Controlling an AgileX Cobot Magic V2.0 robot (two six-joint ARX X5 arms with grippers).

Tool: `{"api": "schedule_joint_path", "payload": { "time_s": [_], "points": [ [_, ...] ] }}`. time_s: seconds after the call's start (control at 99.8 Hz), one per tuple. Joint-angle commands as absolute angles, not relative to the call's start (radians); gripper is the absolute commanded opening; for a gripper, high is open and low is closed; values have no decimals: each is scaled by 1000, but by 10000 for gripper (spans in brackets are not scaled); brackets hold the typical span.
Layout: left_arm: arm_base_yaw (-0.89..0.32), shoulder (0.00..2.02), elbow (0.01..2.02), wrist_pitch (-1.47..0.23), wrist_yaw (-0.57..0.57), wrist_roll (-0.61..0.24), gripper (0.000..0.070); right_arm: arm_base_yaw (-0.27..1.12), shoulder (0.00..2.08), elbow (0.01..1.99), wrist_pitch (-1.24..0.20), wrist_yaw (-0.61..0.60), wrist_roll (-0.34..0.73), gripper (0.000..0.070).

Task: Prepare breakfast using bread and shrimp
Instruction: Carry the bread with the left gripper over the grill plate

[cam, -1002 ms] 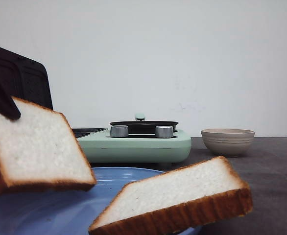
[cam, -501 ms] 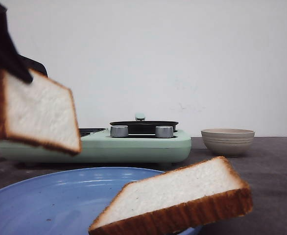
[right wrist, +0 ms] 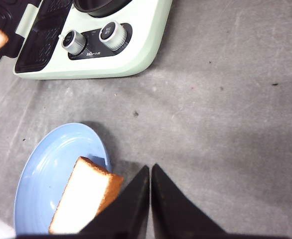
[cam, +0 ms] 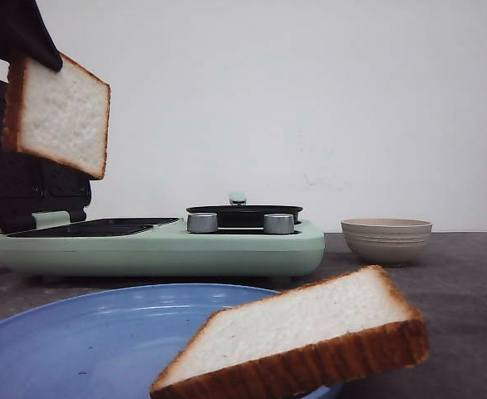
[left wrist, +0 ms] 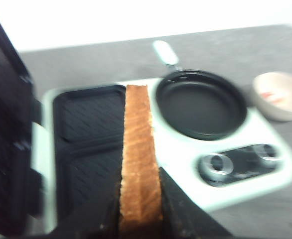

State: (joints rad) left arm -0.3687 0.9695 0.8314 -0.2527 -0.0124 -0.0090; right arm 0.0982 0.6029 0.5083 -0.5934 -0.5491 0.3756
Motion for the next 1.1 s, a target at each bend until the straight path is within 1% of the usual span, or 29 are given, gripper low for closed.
{"api": "schedule_joint_path", "payload": {
  "time_s": [0.0, 0.12, 0.22, 0.341, 0.411, 0.521, 0.651, 0.851, 0.911, 1.022, 1.092],
  "points": [
    [-374, 1010, 870, -224, -25, 96, 4, 102, 606, 524, -586, -553, 386, 5],
    [-374, 1099, 919, -178, -38, 185, 4, 102, 606, 524, -586, -553, 386, 5],
    [-374, 1180, 967, -134, -71, 263, 4, 102, 606, 524, -590, -553, 386, 5],
    [-373, 1281, 1029, -81, -105, 369, 3, 102, 606, 524, -604, -553, 386, 5],
    [-373, 1344, 1070, -62, -109, 442, 3, 102, 606, 524, -614, -553, 385, 5],
    [-373, 1441, 1142, -51, -119, 529, 4, 102, 606, 524, -623, -553, 385, 5],
    [-373, 1562, 1232, -51, -189, 617, 3, 102, 606, 524, -633, -553, 385, 5],
    [-373, 1705, 1340, -43, -291, 698, 3, 102, 606, 524, -644, -553, 385, 5],
    [-373, 1735, 1356, -23, -323, 711, 3, 102, 606, 524, -648, -553, 385, 5],
    [-373, 1777, 1369, 1, -328, 719, 3, 102, 606, 524, -657, -553, 382, 5],
    [-373, 1805, 1373, 22, -358, 727, 3, 102, 606, 524, -659, -552, 382, 5]
  ]
}}
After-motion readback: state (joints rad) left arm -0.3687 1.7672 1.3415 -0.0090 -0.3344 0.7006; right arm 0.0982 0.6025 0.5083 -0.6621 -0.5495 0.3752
